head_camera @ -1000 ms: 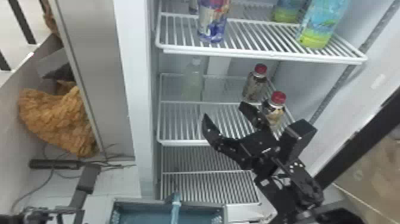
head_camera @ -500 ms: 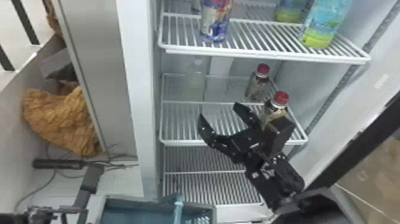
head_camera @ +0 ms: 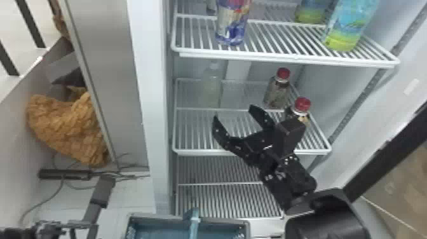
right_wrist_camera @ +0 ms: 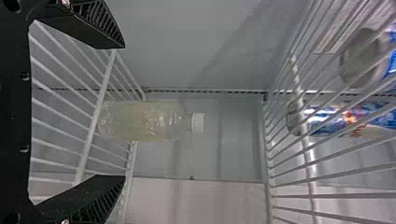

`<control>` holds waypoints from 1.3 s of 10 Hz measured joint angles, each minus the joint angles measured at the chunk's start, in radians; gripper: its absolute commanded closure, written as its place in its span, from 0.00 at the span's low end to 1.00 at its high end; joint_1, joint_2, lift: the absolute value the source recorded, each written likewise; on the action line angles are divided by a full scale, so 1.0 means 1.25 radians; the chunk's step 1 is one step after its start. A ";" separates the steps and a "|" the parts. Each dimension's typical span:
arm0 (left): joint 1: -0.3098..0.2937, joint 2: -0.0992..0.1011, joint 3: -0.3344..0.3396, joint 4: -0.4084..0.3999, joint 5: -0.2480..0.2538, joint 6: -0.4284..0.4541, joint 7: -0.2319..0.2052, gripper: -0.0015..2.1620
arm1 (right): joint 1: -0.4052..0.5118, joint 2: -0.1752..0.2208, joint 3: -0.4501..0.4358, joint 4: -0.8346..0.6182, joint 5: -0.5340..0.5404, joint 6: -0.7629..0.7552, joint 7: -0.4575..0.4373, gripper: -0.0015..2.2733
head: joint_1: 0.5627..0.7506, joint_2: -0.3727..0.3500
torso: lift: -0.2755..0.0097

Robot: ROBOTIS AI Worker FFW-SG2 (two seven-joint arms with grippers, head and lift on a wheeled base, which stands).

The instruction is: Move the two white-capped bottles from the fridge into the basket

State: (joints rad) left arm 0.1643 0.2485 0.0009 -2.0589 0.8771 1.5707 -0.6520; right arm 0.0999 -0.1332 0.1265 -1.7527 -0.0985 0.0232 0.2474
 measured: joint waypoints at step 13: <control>-0.011 0.002 -0.028 0.013 0.016 0.000 0.004 0.54 | -0.217 0.006 0.064 0.263 0.000 -0.072 -0.047 0.00 | 0.70 0.32 | 0.05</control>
State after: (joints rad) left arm 0.1504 0.2513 -0.0337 -2.0432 0.8977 1.5707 -0.6469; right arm -0.1708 -0.1258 0.2063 -1.4243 -0.0983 -0.0663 0.1884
